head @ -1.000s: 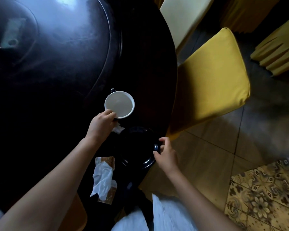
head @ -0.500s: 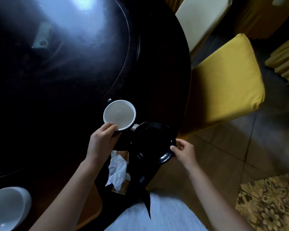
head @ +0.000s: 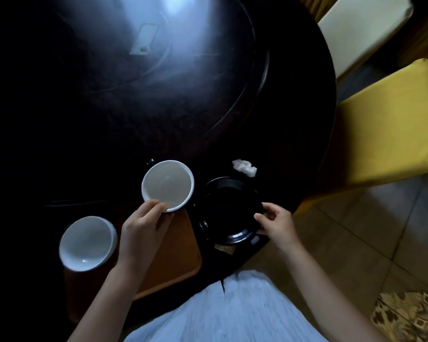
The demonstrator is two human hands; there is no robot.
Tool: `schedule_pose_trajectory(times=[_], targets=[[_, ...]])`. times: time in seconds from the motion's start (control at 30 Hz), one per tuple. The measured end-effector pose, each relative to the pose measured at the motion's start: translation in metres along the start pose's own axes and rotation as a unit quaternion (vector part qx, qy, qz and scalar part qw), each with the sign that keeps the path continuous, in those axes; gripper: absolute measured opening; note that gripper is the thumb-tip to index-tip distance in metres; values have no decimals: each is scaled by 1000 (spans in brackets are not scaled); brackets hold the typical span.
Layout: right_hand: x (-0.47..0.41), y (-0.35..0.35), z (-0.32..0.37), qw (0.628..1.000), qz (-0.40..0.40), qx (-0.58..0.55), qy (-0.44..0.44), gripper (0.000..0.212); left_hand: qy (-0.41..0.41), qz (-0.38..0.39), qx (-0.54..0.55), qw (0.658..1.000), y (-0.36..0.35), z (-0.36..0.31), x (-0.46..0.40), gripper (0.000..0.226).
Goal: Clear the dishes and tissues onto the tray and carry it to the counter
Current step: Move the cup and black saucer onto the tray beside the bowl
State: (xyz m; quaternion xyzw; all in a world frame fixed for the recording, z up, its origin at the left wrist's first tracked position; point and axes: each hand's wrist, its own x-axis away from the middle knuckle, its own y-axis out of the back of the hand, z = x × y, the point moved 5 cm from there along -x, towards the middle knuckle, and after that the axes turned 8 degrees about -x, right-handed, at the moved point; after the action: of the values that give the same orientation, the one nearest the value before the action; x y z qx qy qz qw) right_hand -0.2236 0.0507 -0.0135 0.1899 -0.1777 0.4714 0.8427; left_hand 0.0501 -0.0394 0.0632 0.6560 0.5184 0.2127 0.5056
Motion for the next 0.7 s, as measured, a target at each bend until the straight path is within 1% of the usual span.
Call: schedule_pose_trajectory(times=[0.1, 0.2, 0.23, 0.3, 0.4, 0.43, 0.5, 0.57, 0.6, 0.63, 0.7], targets=[[18, -45, -12, 999, 24, 31, -7, 20, 13, 8, -3, 1000, 15, 22, 22, 15], [33, -90, -21, 998, 33, 43, -27, 30, 23, 20, -13, 999, 26, 40, 39, 15], [37, -103, -24, 998, 38, 48, -31, 30, 25, 23, -16, 999, 29, 46, 44, 16], [44, -124, -29, 997, 42, 57, -36, 20, 28, 28, -17, 999, 33, 57, 52, 18], [51, -141, -34, 997, 30, 65, -33, 22, 18, 31, -12, 999, 37, 70, 60, 21], [53, -145, -37, 997, 26, 58, -35, 21, 14, 32, -8, 999, 38, 73, 63, 21], [58, -151, -42, 998, 20, 28, -53, 14, 7, 35, -9, 999, 39, 78, 66, 20], [61, -156, -46, 997, 13, 13, -68, 19, 5, 38, -16, 999, 40, 81, 70, 18], [62, -158, -44, 998, 15, 25, -61, 23, 6, 40, -15, 999, 40, 82, 71, 17], [63, -160, -41, 998, 21, 50, -44, 29, 6, 42, -12, 999, 41, 83, 72, 17], [70, -164, -35, 991, 46, 125, 13, 48, 1, 44, 0, 999, 41, 82, 72, 14]])
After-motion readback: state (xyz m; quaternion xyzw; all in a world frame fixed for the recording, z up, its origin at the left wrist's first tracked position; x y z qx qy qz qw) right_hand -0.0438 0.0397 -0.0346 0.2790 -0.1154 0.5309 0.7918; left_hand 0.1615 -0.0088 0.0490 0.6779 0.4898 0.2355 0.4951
